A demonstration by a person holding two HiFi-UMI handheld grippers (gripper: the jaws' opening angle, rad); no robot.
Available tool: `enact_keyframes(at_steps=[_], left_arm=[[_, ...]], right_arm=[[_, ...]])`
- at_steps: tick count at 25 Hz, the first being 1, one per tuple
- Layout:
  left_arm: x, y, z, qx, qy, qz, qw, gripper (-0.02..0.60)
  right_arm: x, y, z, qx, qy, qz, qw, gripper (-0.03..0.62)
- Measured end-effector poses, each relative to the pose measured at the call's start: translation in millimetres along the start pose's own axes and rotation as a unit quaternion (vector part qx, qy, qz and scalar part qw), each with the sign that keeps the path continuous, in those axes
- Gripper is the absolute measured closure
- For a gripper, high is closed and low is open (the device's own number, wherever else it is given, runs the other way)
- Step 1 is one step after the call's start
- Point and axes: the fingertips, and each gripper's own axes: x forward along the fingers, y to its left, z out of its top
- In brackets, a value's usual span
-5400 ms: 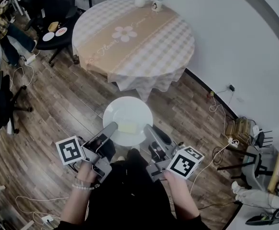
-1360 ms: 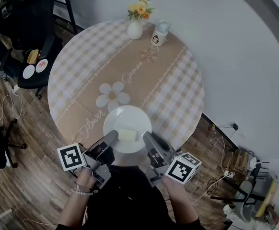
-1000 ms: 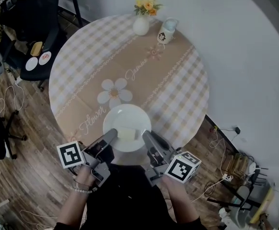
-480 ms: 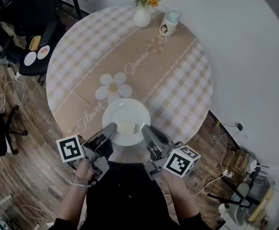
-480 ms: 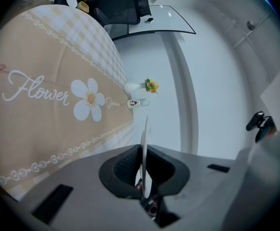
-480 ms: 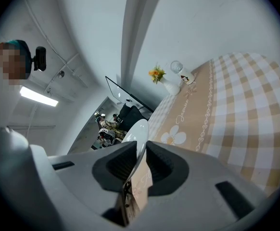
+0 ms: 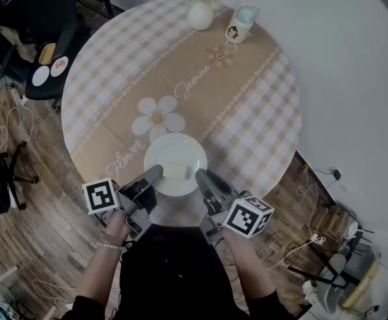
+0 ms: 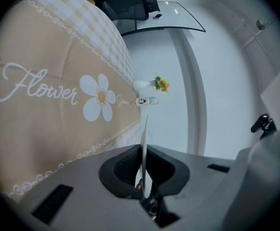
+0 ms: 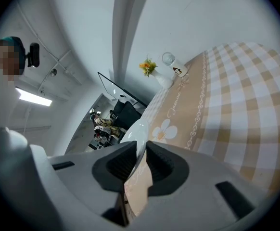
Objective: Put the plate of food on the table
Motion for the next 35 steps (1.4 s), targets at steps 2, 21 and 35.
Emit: enact_keyframes(at_steps=[2,21,35], left_arm=[[5,7,0,-0.003,0.003,0.003,1.0000,0.566],[48,72,12,-0.024,0.025,0.017,0.9992,0.566],[64,108,19,-0.019,0.024,0.051,0.9983,0.566]], right_arm=[[2,-9,-4,0.005,0.006,-0.004,1.000,0.553],[31,-81,-23,0.025,0.043,-0.068,0.996,0.554],[47,-120,-39,0.036,0.076,-0.097,0.992,0.548]])
